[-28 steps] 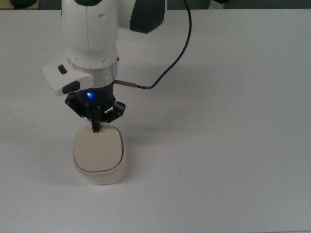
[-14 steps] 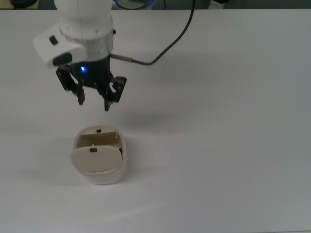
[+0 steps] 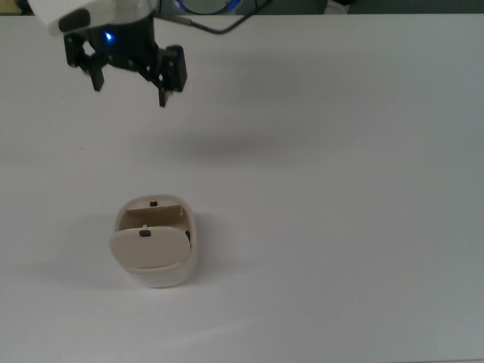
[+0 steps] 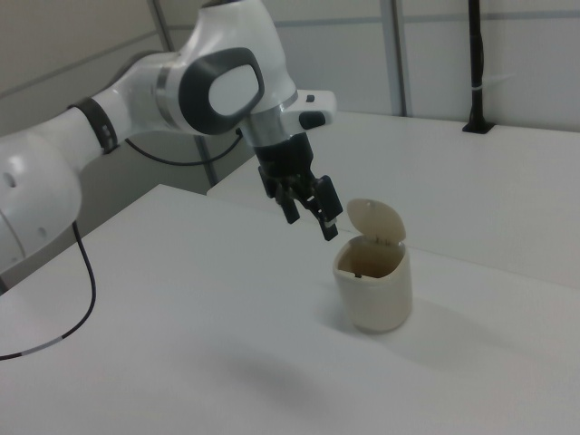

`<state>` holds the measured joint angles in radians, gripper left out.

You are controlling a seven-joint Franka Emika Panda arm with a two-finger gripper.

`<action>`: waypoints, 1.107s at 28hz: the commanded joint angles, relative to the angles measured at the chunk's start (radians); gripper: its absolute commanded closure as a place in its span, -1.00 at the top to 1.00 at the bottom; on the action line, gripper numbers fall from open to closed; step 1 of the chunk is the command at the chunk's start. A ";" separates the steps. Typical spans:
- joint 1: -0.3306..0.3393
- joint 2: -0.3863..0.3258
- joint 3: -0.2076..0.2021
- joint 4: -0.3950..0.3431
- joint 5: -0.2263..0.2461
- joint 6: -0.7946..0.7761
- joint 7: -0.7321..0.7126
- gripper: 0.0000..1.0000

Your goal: Open the trash can

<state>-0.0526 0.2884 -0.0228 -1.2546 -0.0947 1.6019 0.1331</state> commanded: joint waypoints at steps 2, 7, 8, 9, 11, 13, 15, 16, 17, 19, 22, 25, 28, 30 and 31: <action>0.003 -0.083 -0.038 -0.016 0.023 -0.111 -0.119 1.00; 0.003 -0.106 -0.052 -0.016 0.026 -0.157 -0.165 1.00; 0.003 -0.110 -0.052 -0.016 0.029 -0.158 -0.167 1.00; 0.003 -0.114 -0.052 -0.016 0.032 -0.158 -0.167 1.00; 0.003 -0.118 -0.054 -0.017 0.033 -0.158 -0.168 1.00; 0.003 -0.118 -0.057 -0.017 0.035 -0.158 -0.170 1.00; 0.003 -0.120 -0.058 -0.017 0.035 -0.158 -0.178 1.00; 0.005 -0.120 -0.058 -0.019 0.035 -0.158 -0.181 1.00; 0.004 -0.120 -0.060 -0.019 0.033 -0.160 -0.182 1.00; 0.005 -0.120 -0.058 -0.019 0.035 -0.158 -0.182 1.00; 0.005 -0.120 -0.058 -0.020 0.035 -0.158 -0.184 1.00; 0.005 -0.126 -0.060 -0.023 0.036 -0.158 -0.185 1.00; 0.005 -0.126 -0.058 -0.023 0.038 -0.157 -0.188 1.00; 0.003 -0.126 -0.060 -0.025 0.038 -0.157 -0.193 1.00; 0.003 -0.126 -0.060 -0.025 0.038 -0.157 -0.198 1.00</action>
<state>-0.0527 0.1849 -0.0665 -1.2576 -0.0823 1.4583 -0.0258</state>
